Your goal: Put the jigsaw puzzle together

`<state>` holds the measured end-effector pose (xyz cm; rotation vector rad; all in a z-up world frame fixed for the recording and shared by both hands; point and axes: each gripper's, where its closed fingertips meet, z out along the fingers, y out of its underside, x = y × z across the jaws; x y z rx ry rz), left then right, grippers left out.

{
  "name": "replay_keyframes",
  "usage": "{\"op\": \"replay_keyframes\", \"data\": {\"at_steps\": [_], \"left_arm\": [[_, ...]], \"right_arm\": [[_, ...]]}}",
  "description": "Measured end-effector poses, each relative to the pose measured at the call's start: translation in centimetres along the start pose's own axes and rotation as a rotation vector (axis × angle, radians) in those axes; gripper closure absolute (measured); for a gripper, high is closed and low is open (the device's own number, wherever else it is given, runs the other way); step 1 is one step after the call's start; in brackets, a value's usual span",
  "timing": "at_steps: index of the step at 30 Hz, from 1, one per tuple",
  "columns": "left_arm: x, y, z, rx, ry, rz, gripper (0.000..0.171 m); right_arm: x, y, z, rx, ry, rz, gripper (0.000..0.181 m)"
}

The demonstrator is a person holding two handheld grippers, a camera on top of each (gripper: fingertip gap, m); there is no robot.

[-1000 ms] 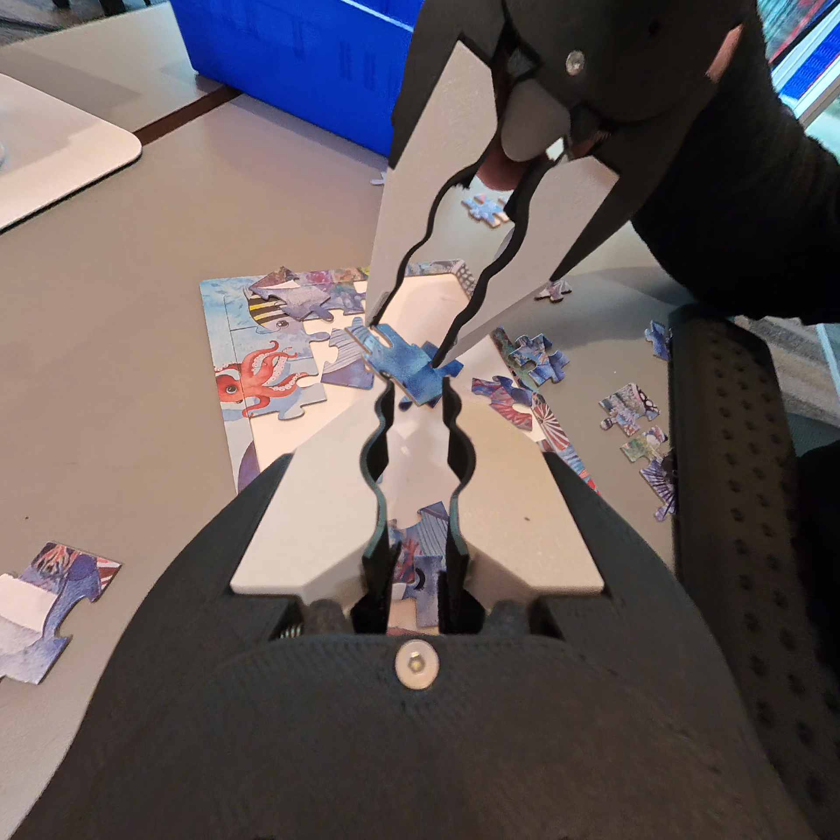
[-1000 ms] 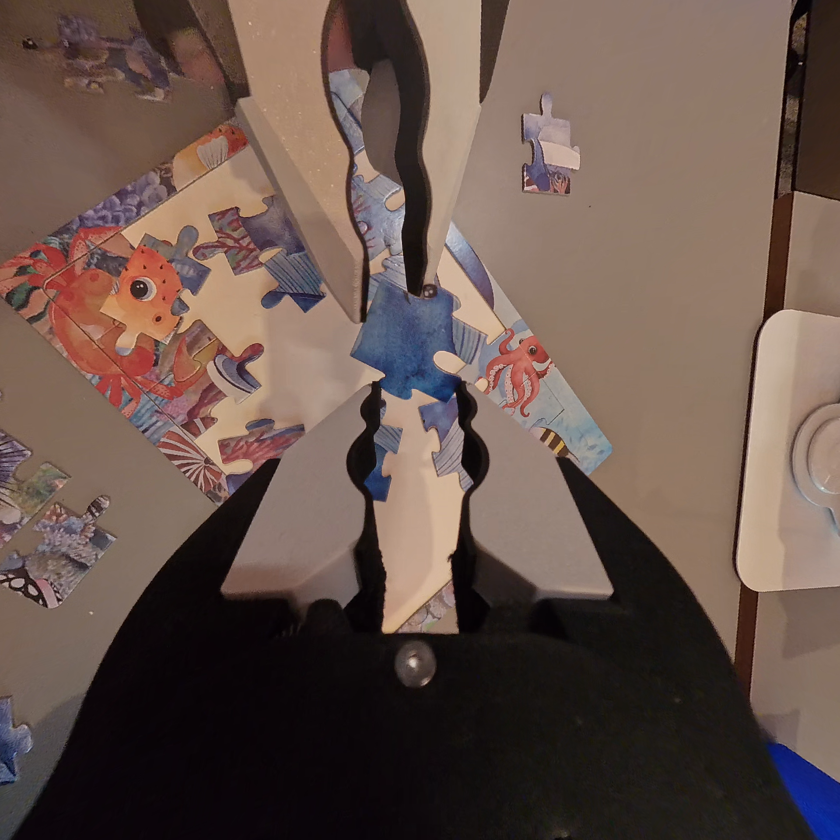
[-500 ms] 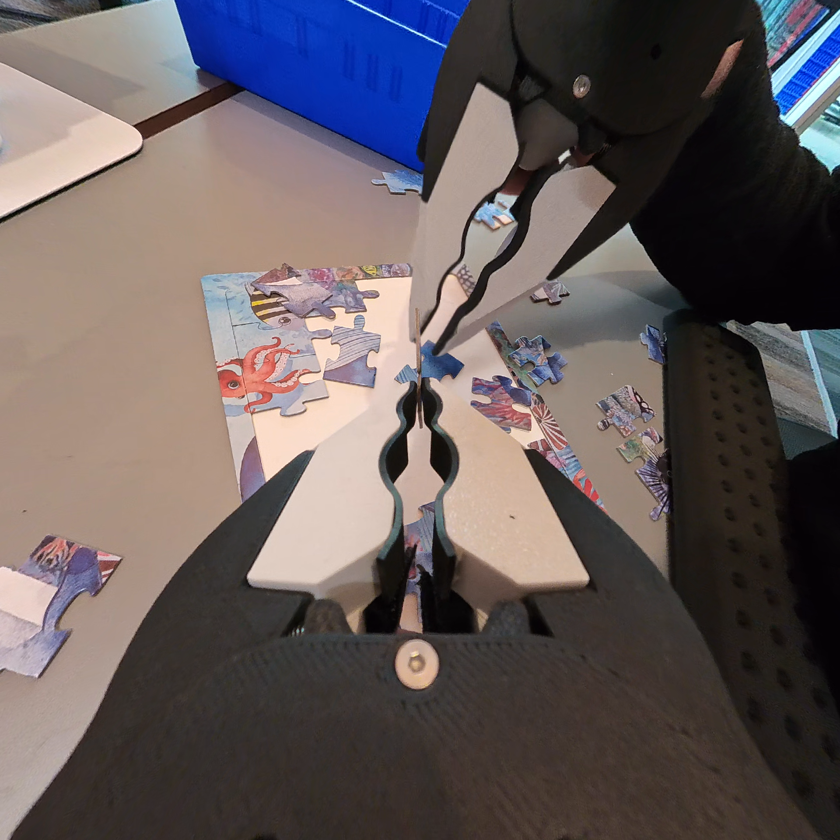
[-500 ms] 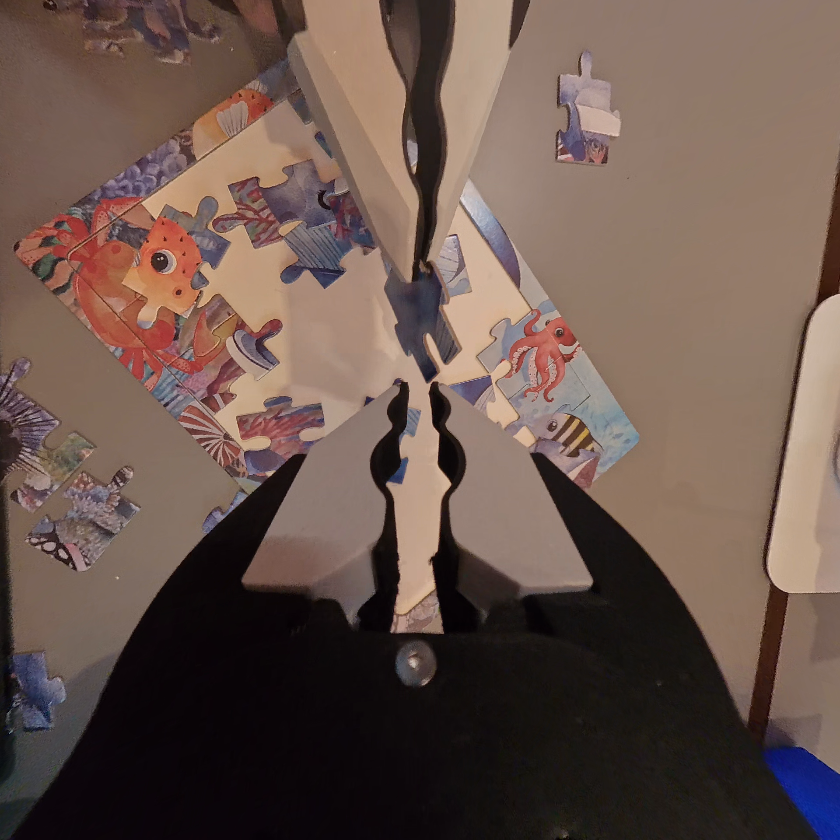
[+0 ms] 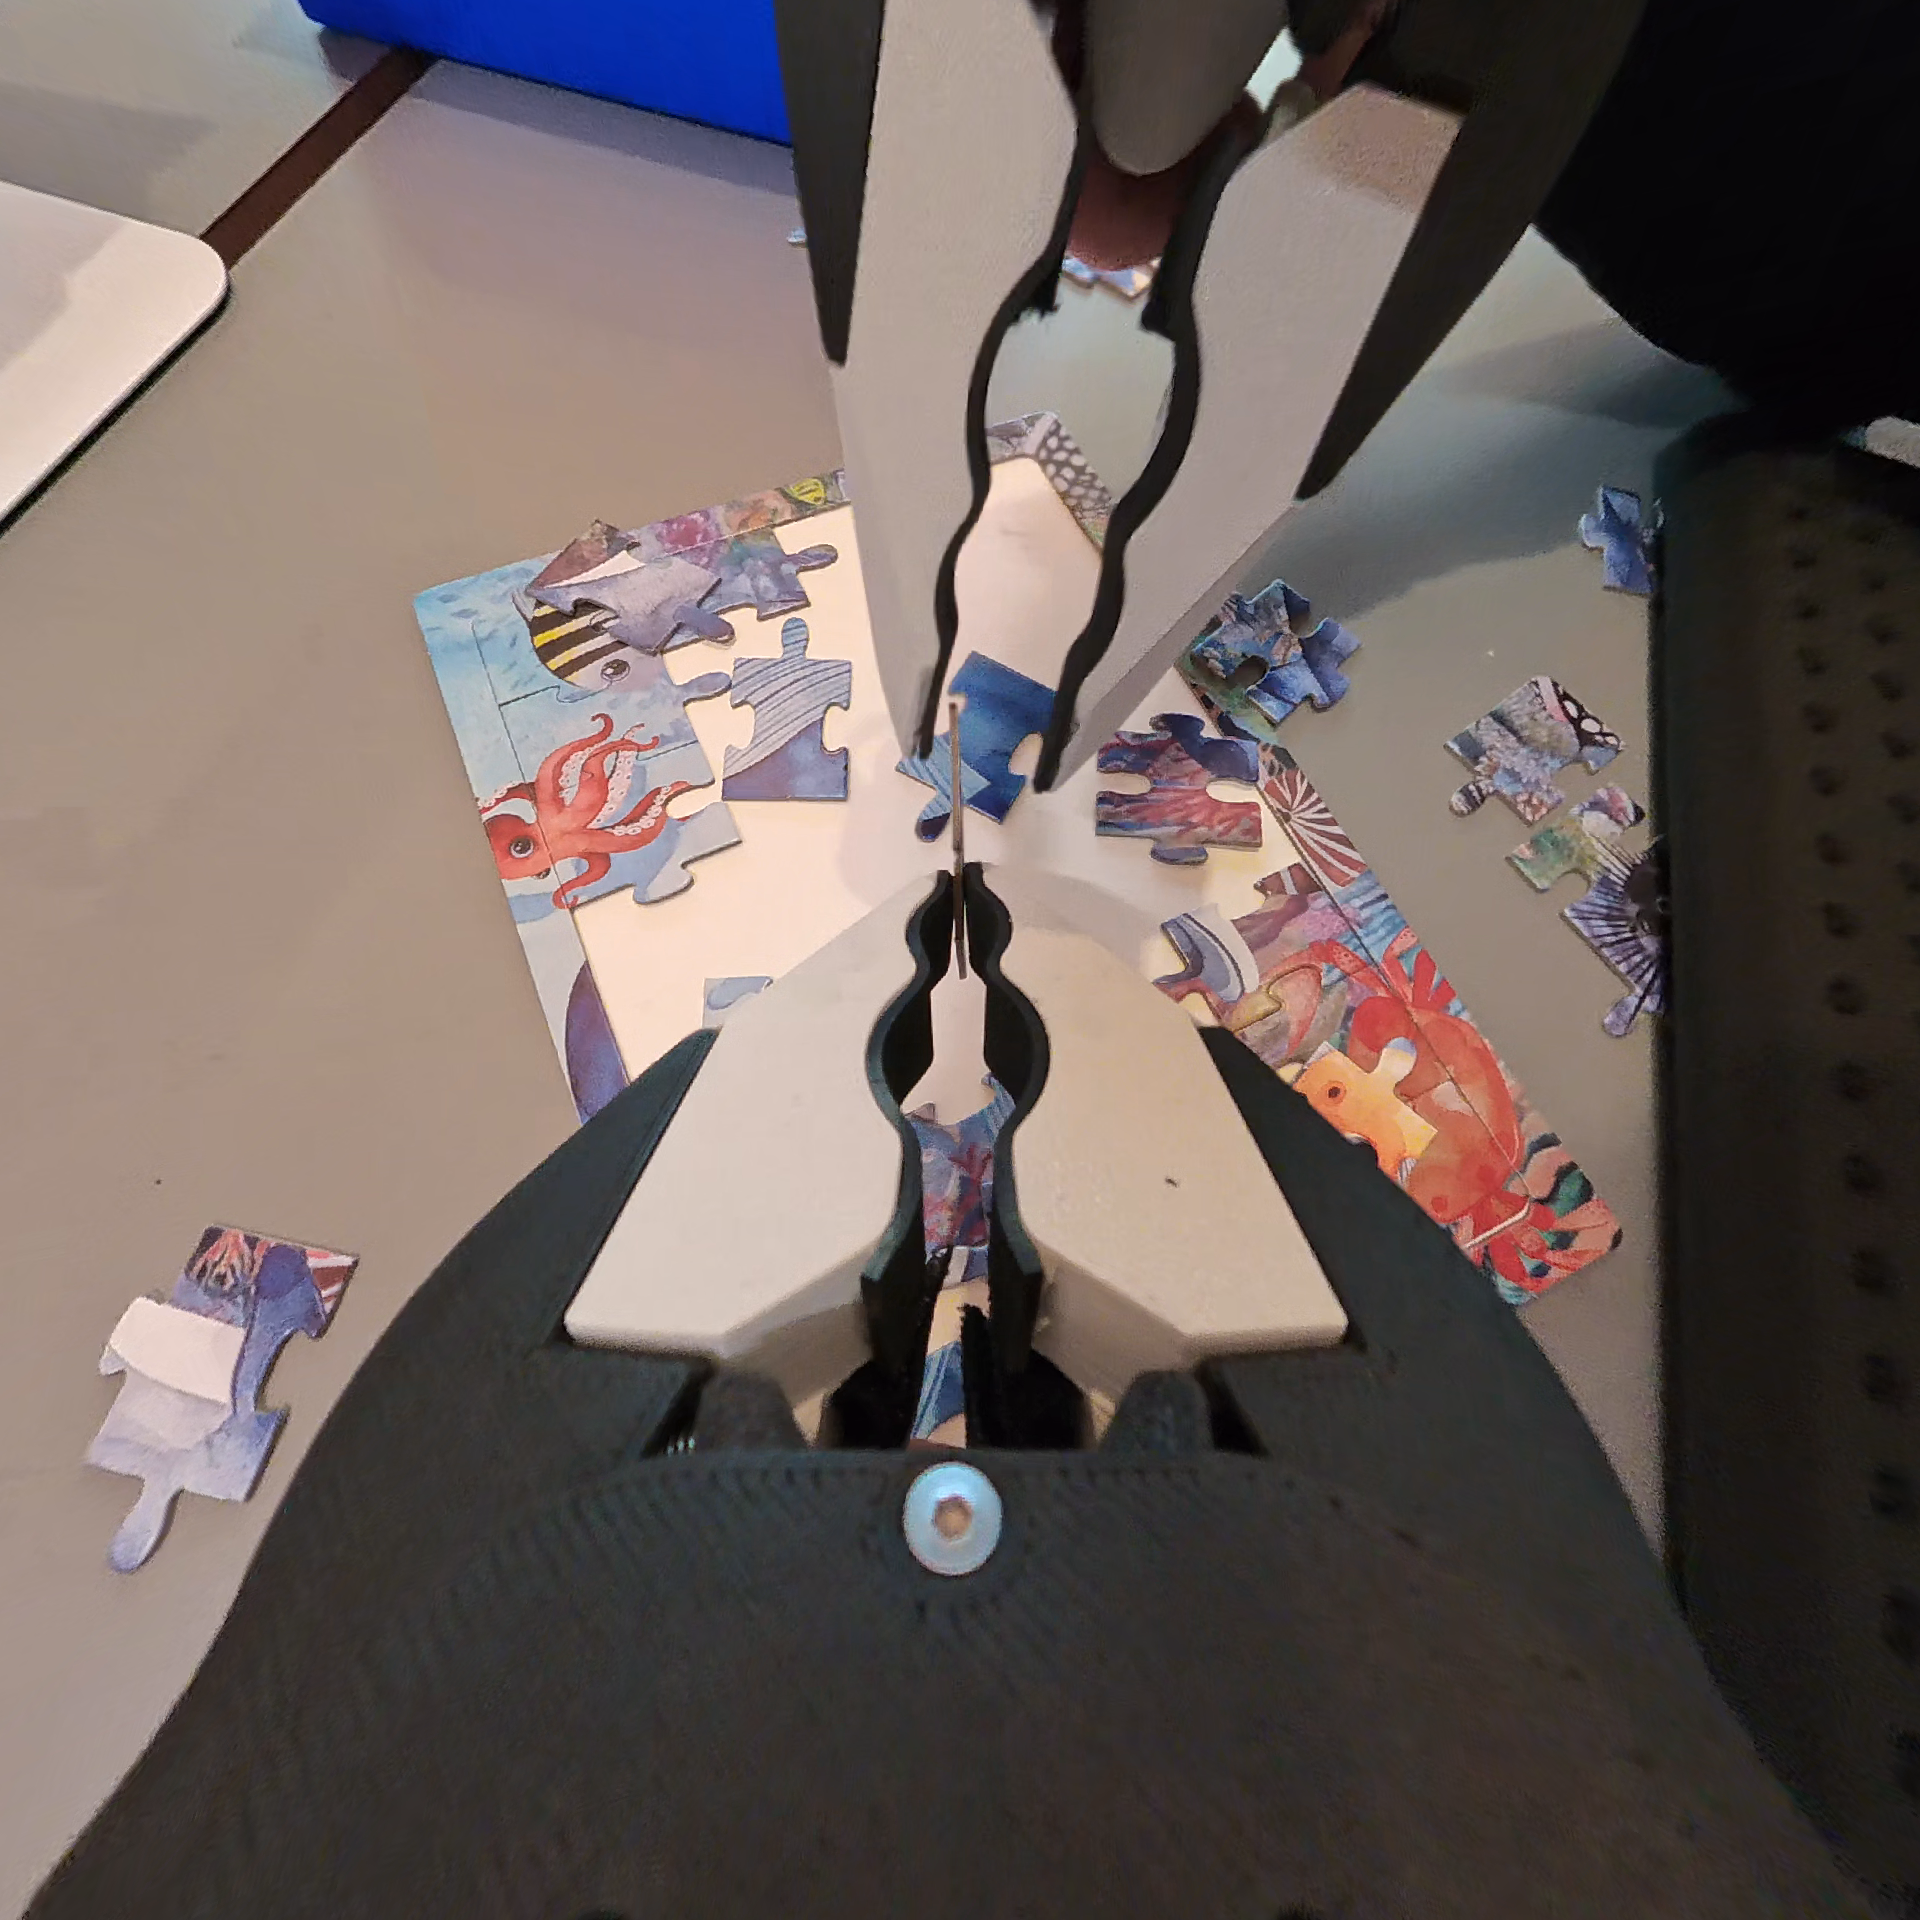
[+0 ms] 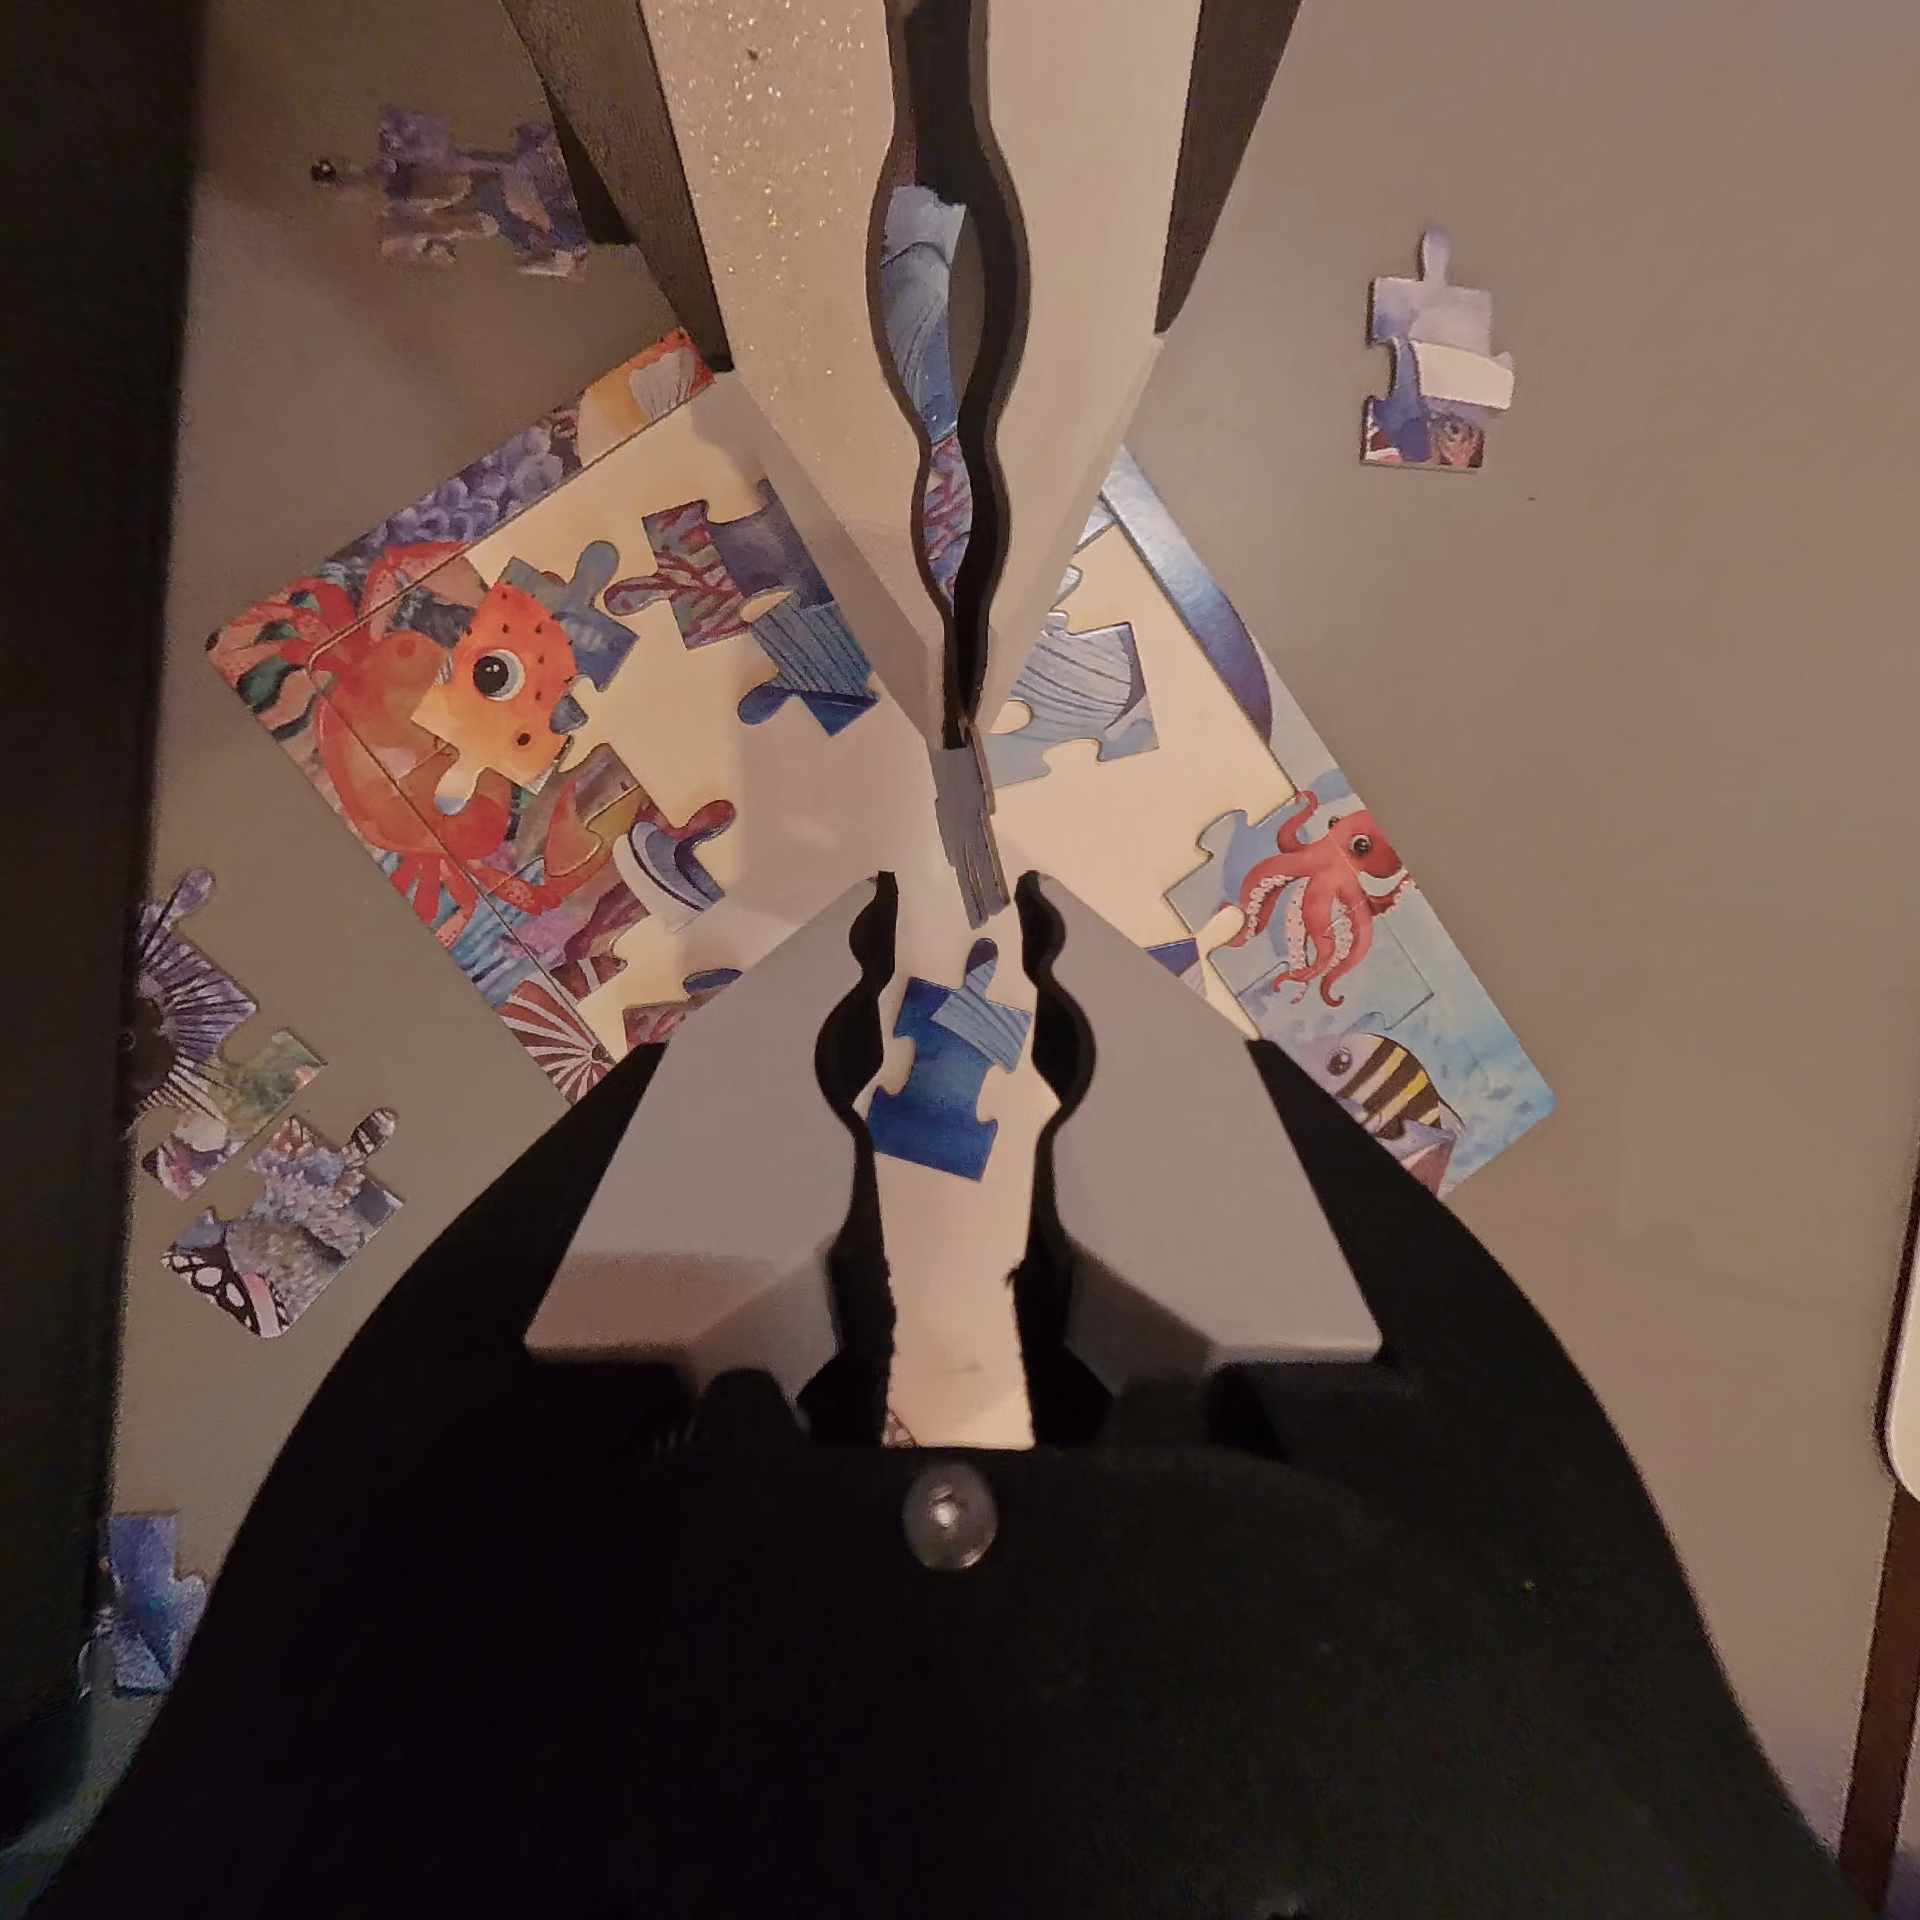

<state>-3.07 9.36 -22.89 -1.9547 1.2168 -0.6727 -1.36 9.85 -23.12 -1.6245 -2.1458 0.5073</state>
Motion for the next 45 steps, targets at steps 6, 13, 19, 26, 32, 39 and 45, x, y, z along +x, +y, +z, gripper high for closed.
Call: {"op": "replay_keyframes", "data": {"at_steps": [6,13,19,26,32,39,45], "left_arm": [[-0.1,-0.4,-0.2,0.028,-0.005,0.015,0.170],[-0.8,-0.8,-0.4,0.082,-0.002,-0.038,0.160],[-0.3,-2.0,-1.0,0.160,0.061,-0.074,0.169],[0.3,-1.7,-0.4,0.130,0.078,-0.064,0.171],[0.3,-2.0,-0.6,0.141,0.067,-0.058,0.170],[-1.5,-2.6,-1.7,0.207,0.019,-0.119,0.153],[-1.2,-3.5,-1.8,0.263,0.040,-0.119,0.168]], "right_arm": [[0.0,0.0,0.1,0.004,-0.014,0.010,0.181],[0.6,-1.4,-1.6,0.138,-0.055,0.102,0.181],[0.3,-1.2,-1.4,0.146,-0.112,0.159,0.181],[-0.5,0.4,-0.2,0.037,-0.142,0.182,0.172],[-0.1,-0.4,-0.7,0.083,-0.121,0.166,0.181],[1.4,-1.3,-2.3,0.216,-0.146,0.287,0.181],[1.2,-1.4,-2.5,0.239,-0.184,0.306,0.181]]}}
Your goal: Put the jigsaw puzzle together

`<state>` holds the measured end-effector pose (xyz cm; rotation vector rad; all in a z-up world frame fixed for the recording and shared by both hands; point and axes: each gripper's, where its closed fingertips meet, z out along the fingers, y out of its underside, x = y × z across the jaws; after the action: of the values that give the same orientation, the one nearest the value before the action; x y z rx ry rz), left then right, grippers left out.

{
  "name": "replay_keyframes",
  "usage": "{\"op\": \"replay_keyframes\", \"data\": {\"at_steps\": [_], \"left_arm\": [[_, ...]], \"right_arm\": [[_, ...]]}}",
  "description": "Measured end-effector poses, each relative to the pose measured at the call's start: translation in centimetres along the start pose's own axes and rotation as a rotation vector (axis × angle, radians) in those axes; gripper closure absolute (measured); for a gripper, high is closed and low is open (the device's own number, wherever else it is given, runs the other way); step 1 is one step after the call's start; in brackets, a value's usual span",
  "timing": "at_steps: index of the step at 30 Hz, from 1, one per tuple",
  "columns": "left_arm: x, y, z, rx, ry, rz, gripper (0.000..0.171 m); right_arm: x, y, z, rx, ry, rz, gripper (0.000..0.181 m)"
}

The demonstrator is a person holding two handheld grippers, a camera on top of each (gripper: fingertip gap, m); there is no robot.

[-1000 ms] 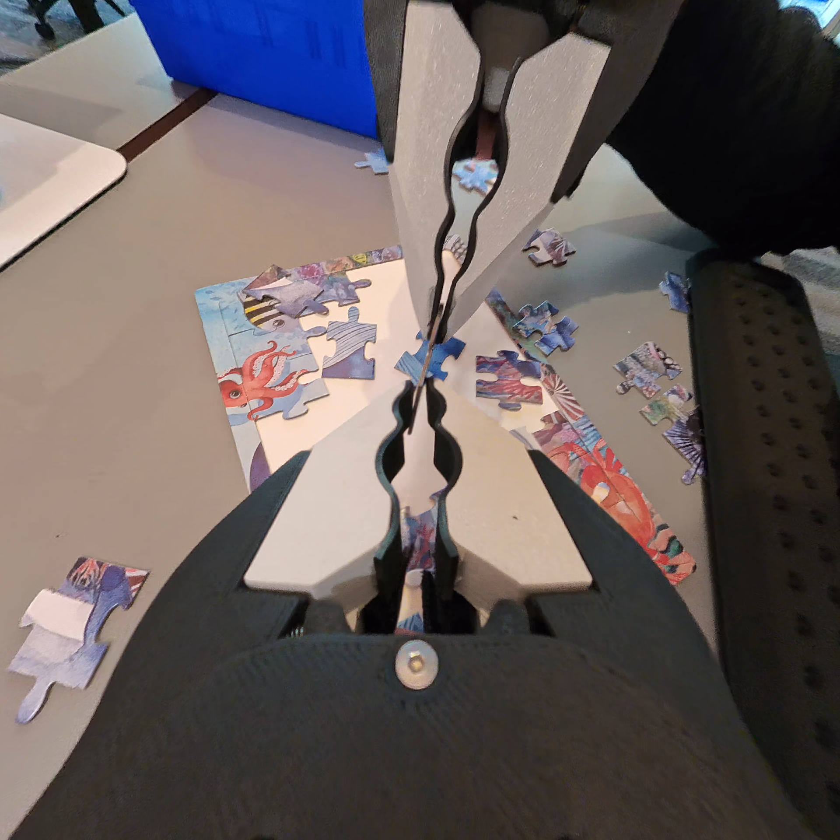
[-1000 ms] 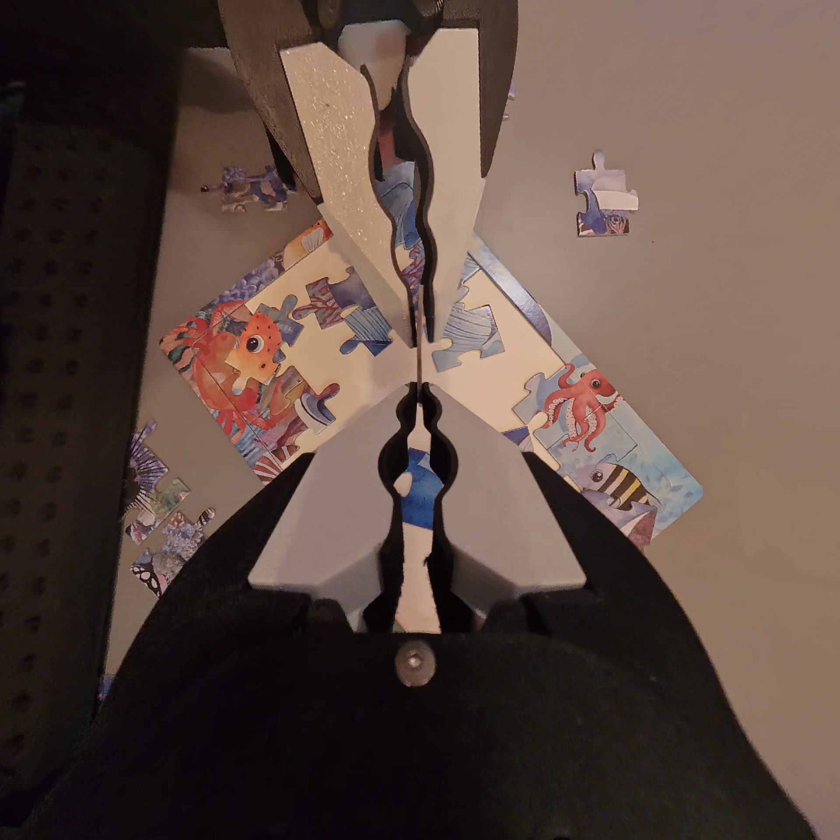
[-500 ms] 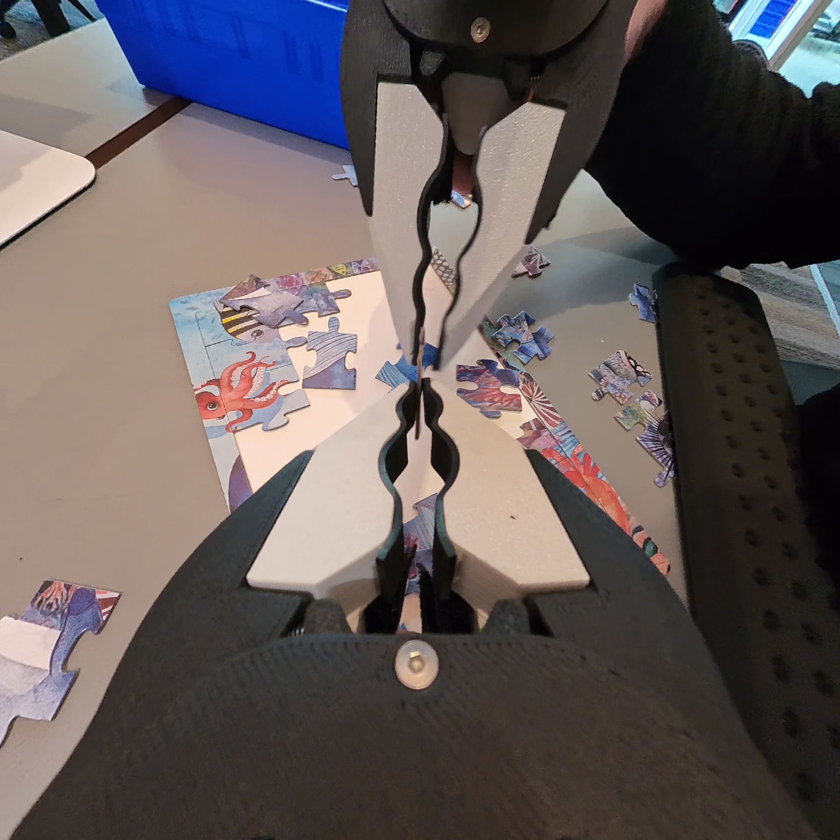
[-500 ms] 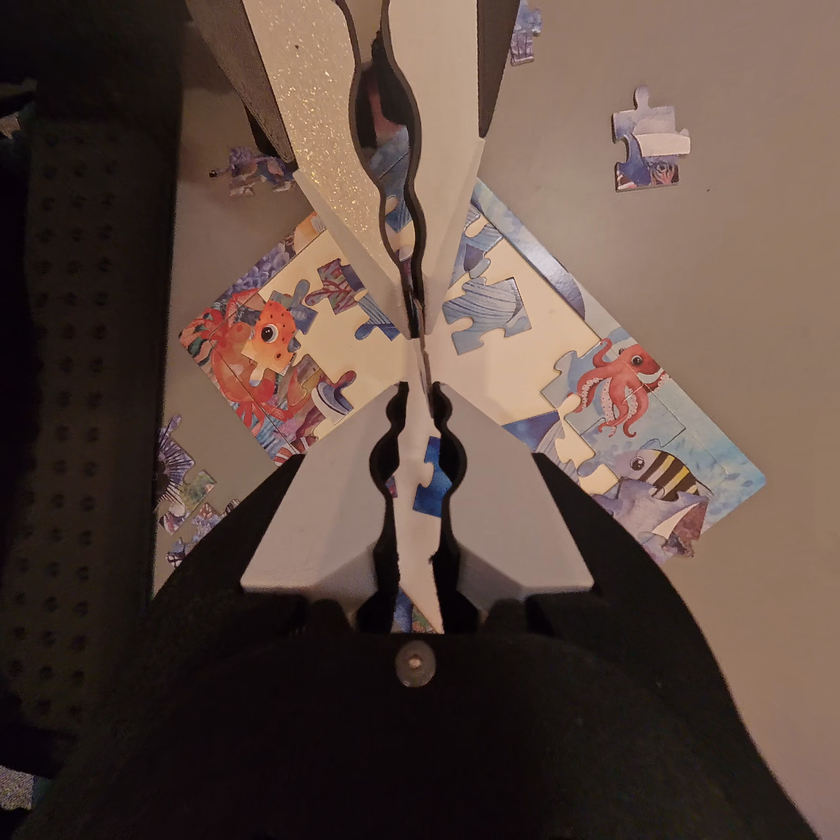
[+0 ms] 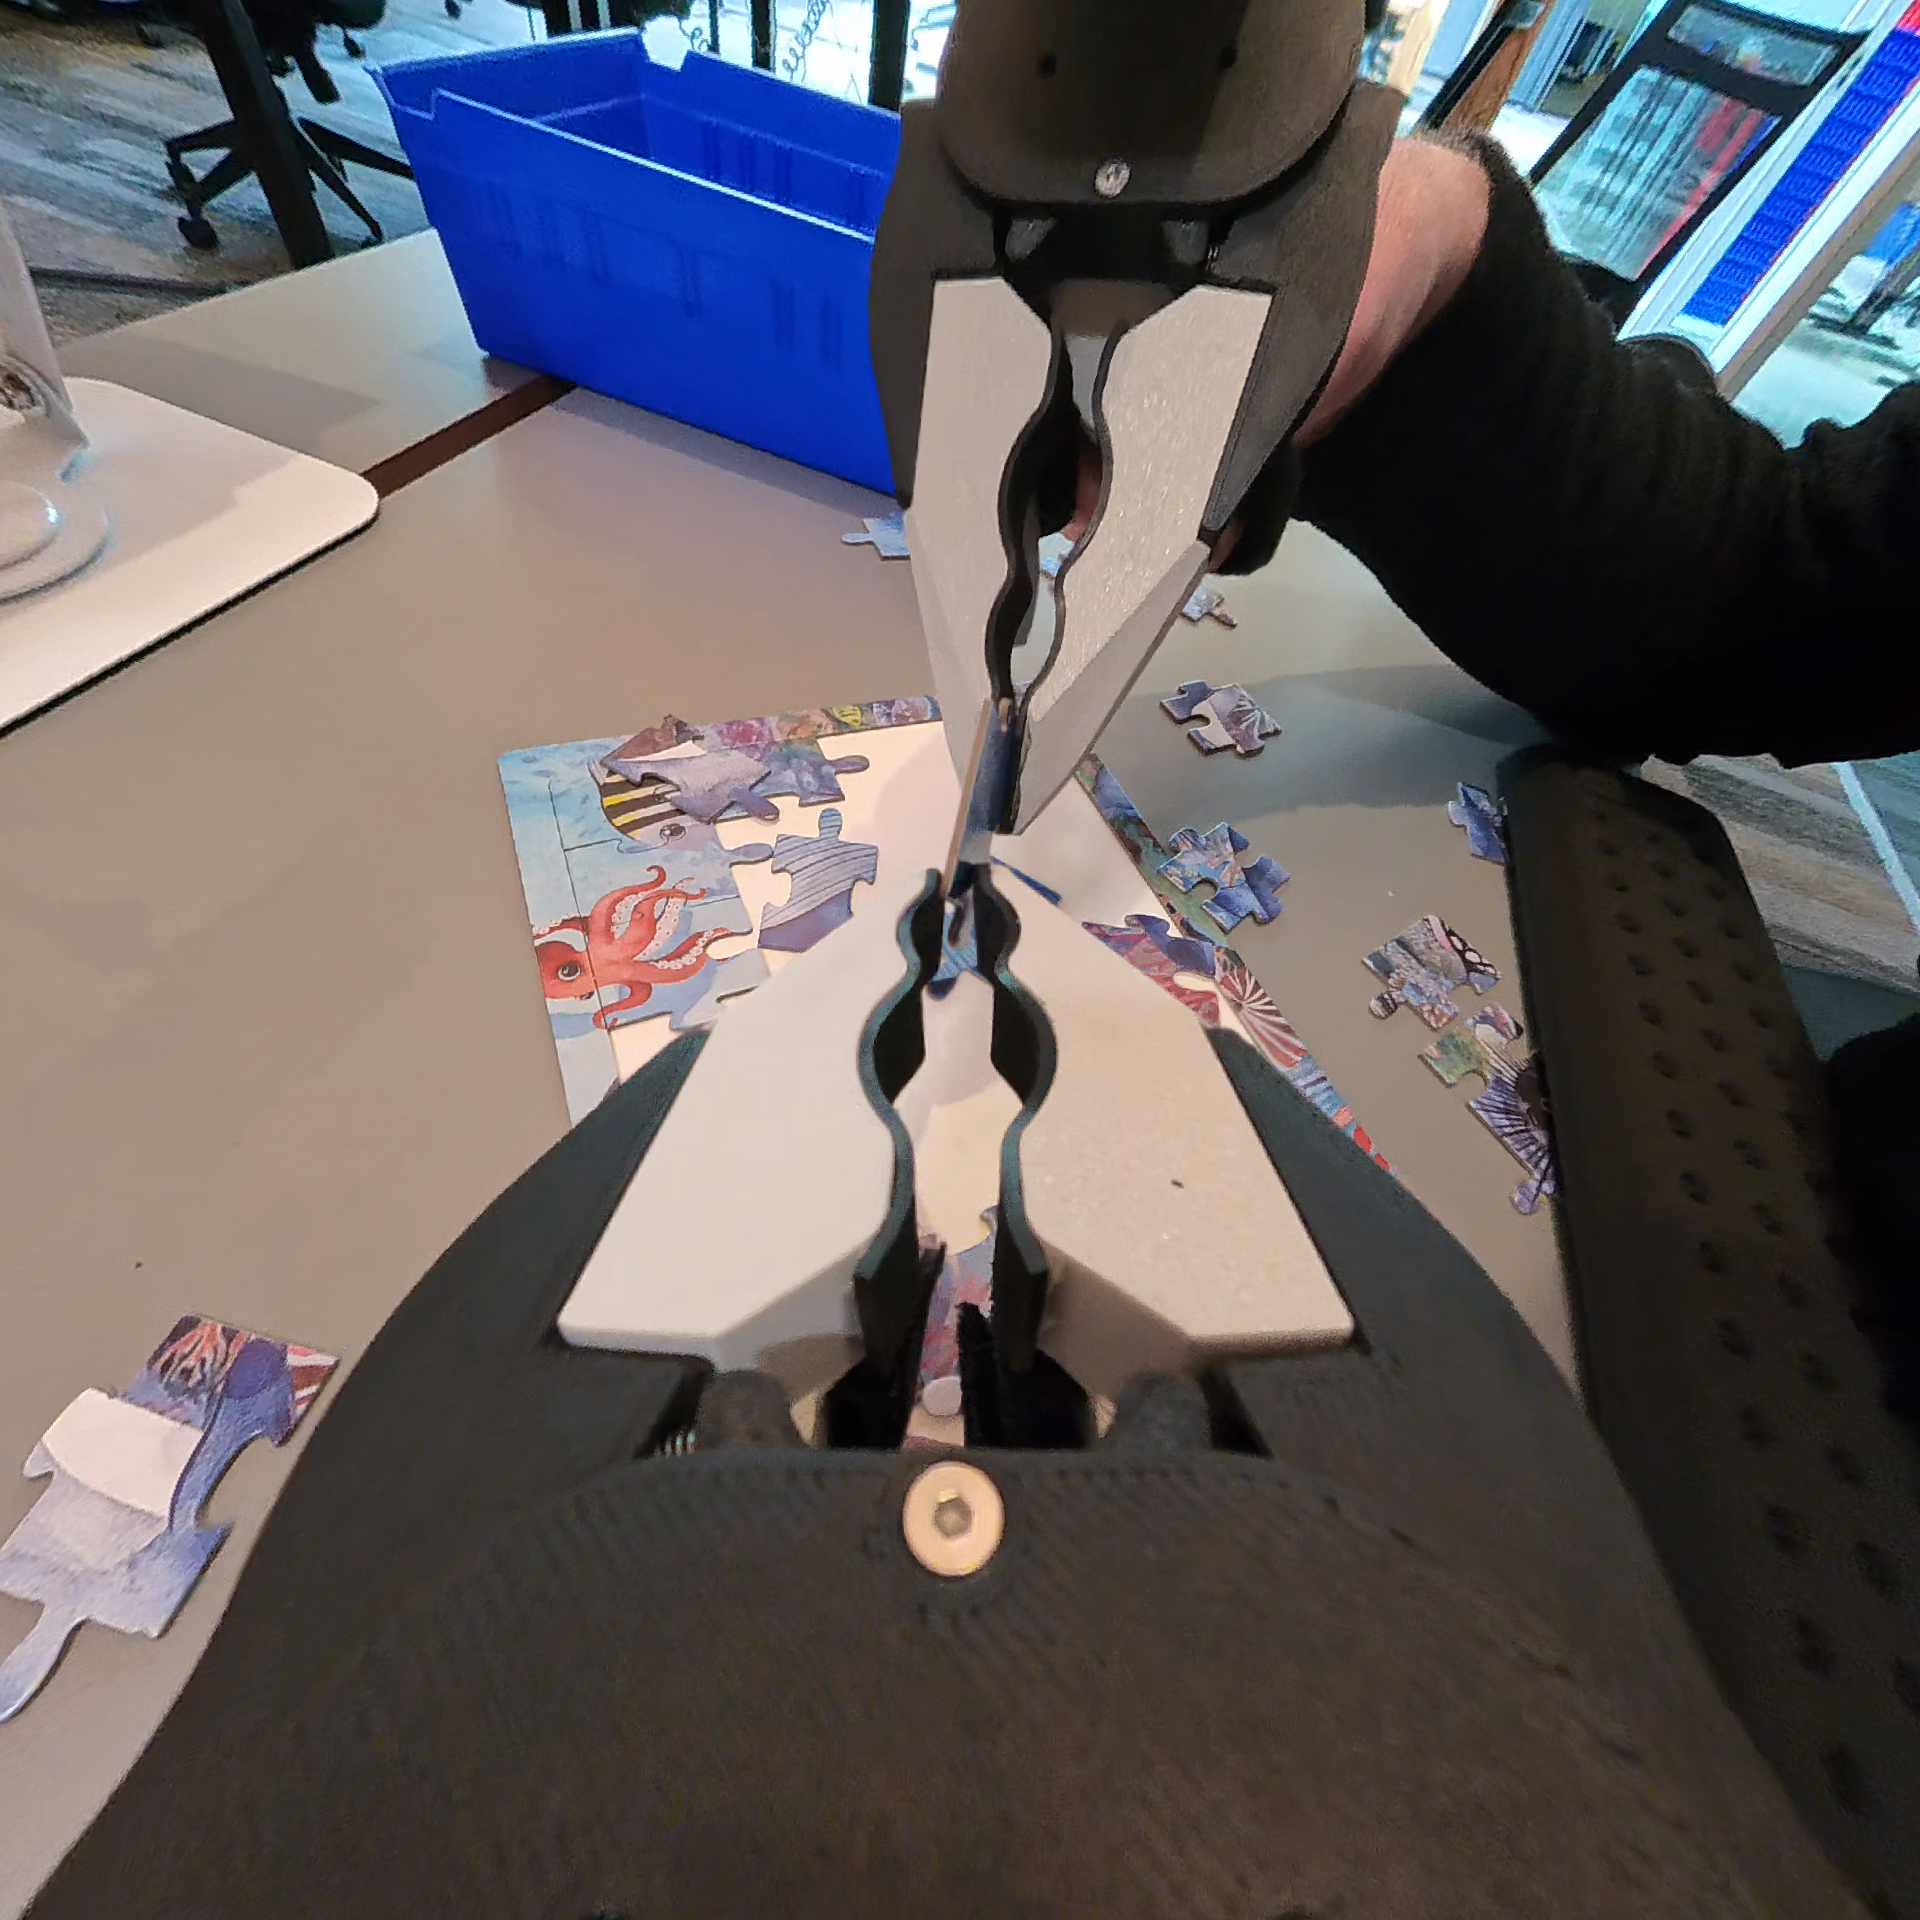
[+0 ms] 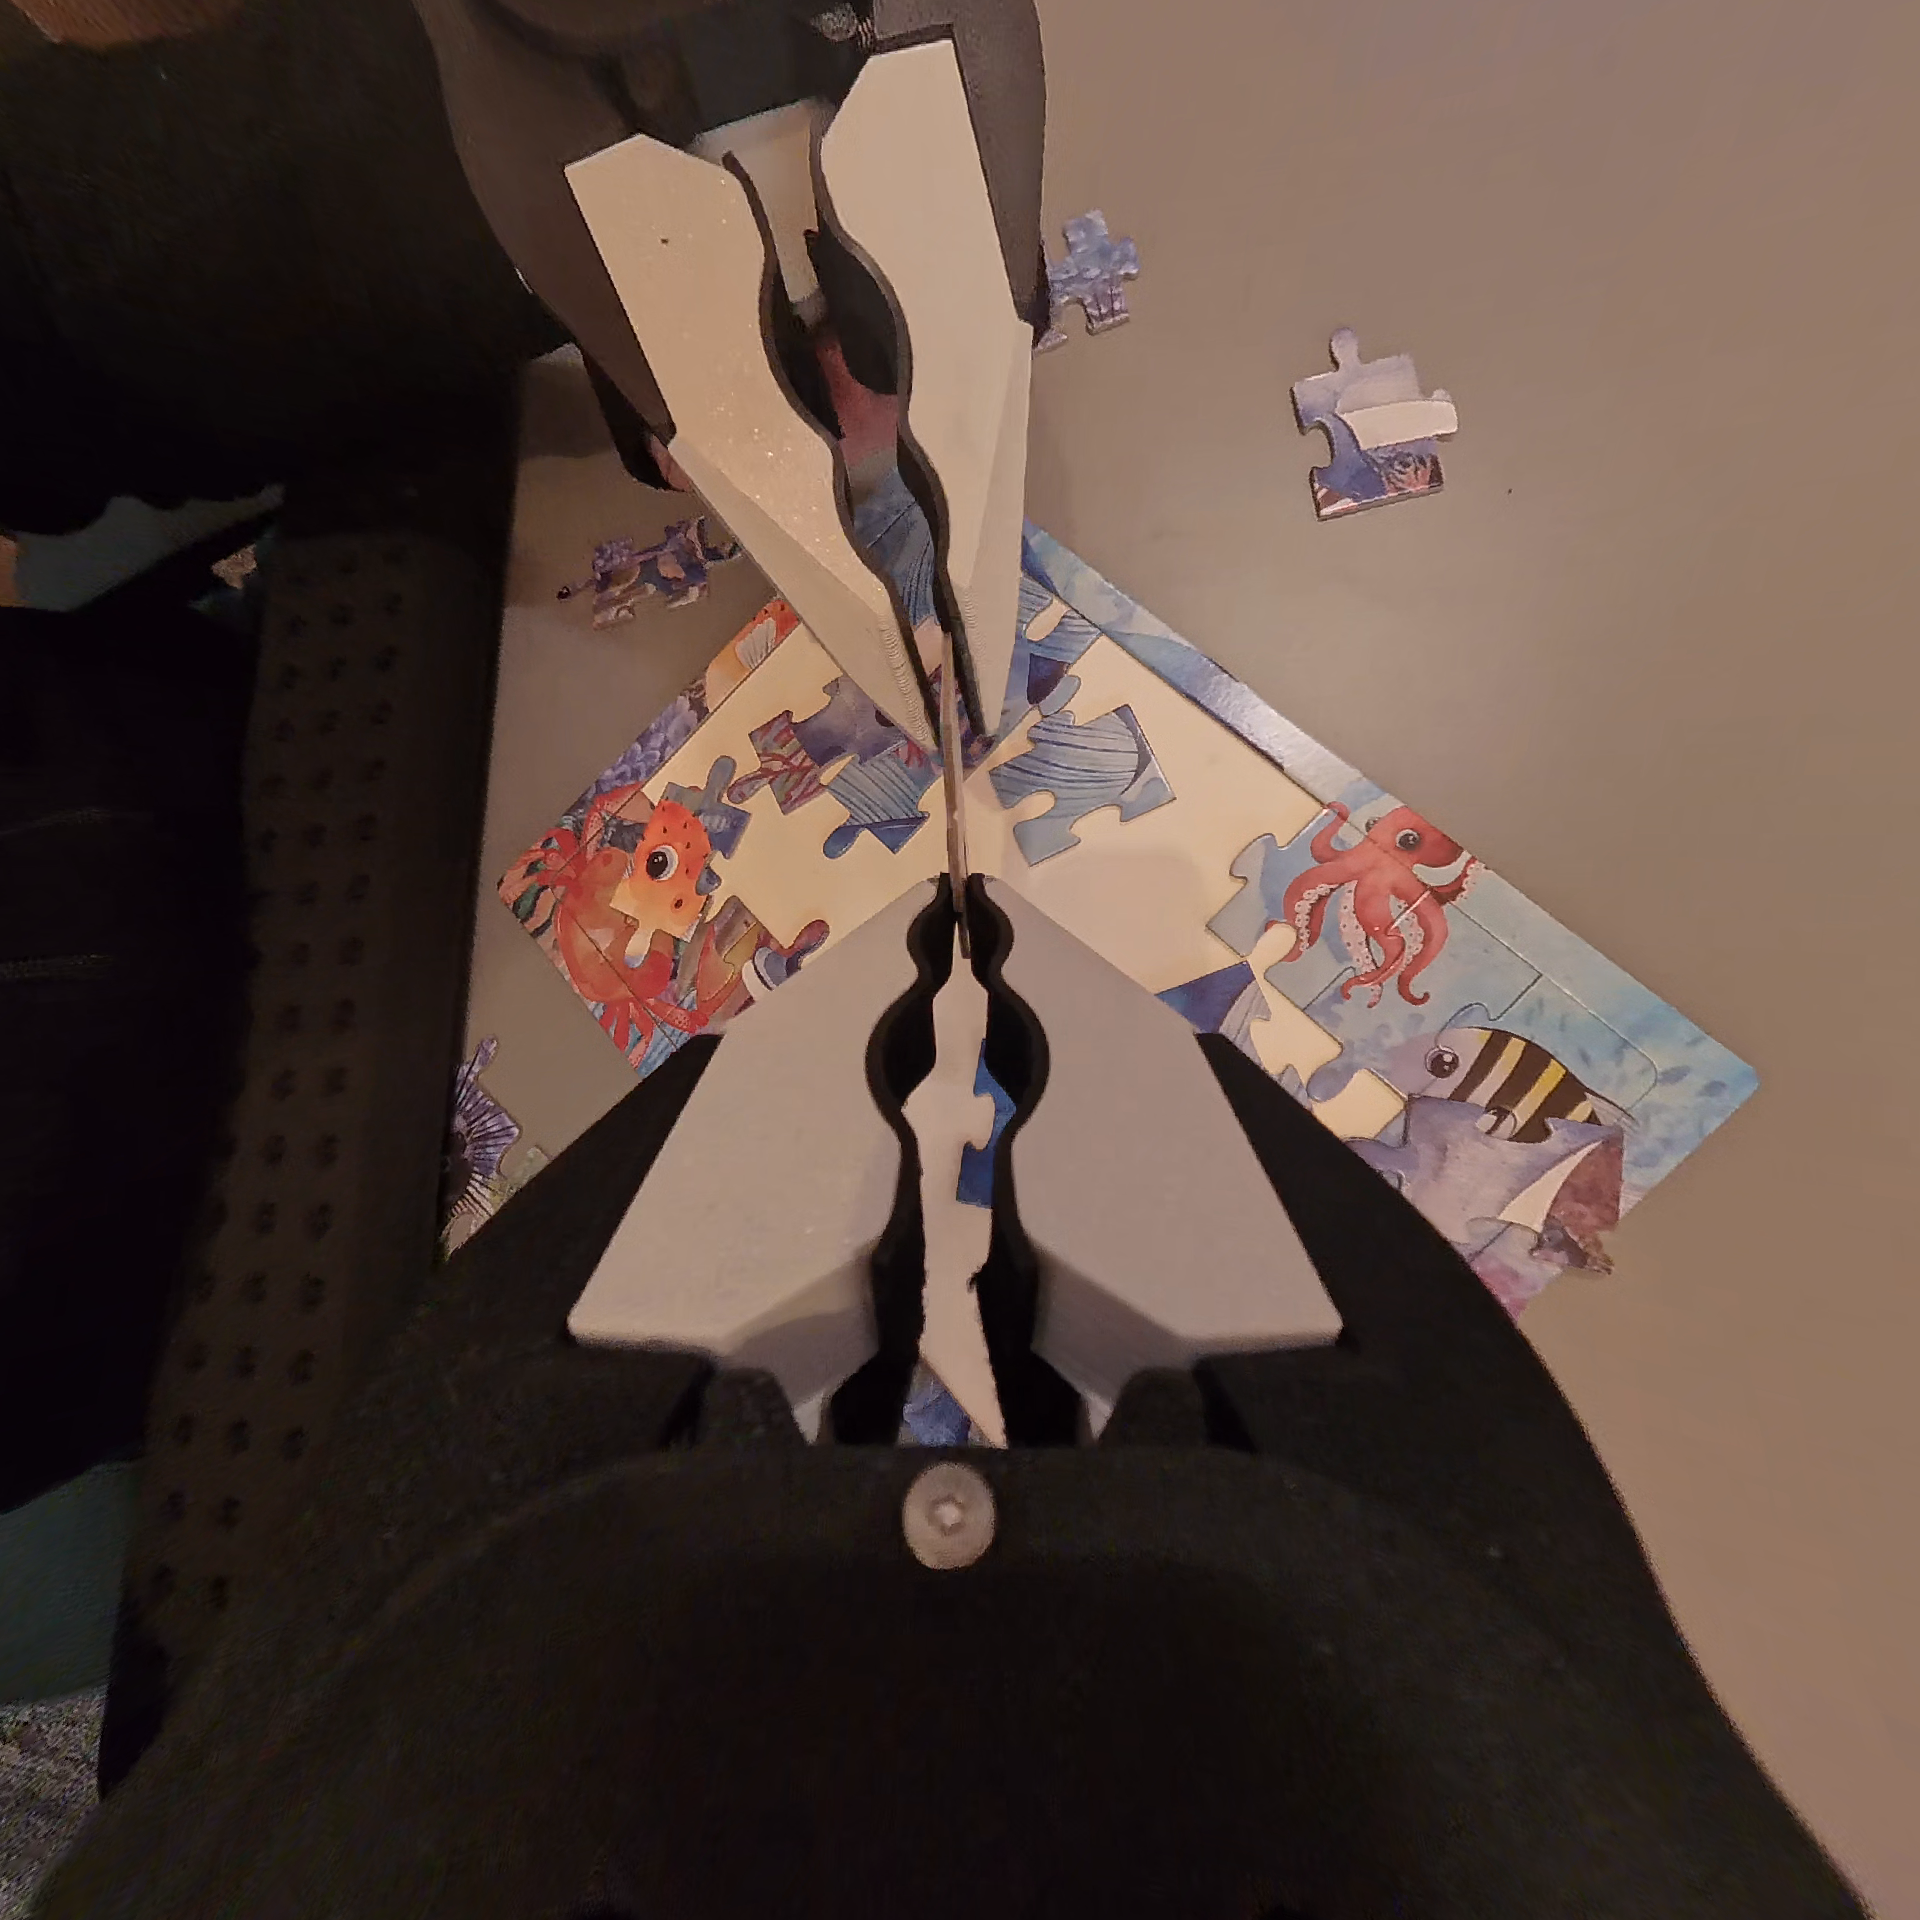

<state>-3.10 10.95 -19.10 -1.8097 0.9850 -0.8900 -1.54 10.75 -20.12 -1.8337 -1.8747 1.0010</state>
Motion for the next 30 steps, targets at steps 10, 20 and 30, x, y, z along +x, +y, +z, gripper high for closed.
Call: {"op": "replay_keyframes", "data": {"at_steps": [10,20,30], "left_arm": [[-0.2,-0.1,-0.5,-0.008,-0.018,0.013,0.171],[-4.0,1.6,-1.6,-0.103,-0.218,0.046,0.154],[-4.0,3.1,-0.7,-0.181,-0.220,0.067,0.154]], "right_arm": [[0.7,-1.2,-0.6,0.050,0.073,-0.027,0.180],[2.9,-1.4,-2.7,0.102,0.160,0.055,0.181],[3.1,-0.1,-2.7,0.053,0.132,0.103,0.181]]}}
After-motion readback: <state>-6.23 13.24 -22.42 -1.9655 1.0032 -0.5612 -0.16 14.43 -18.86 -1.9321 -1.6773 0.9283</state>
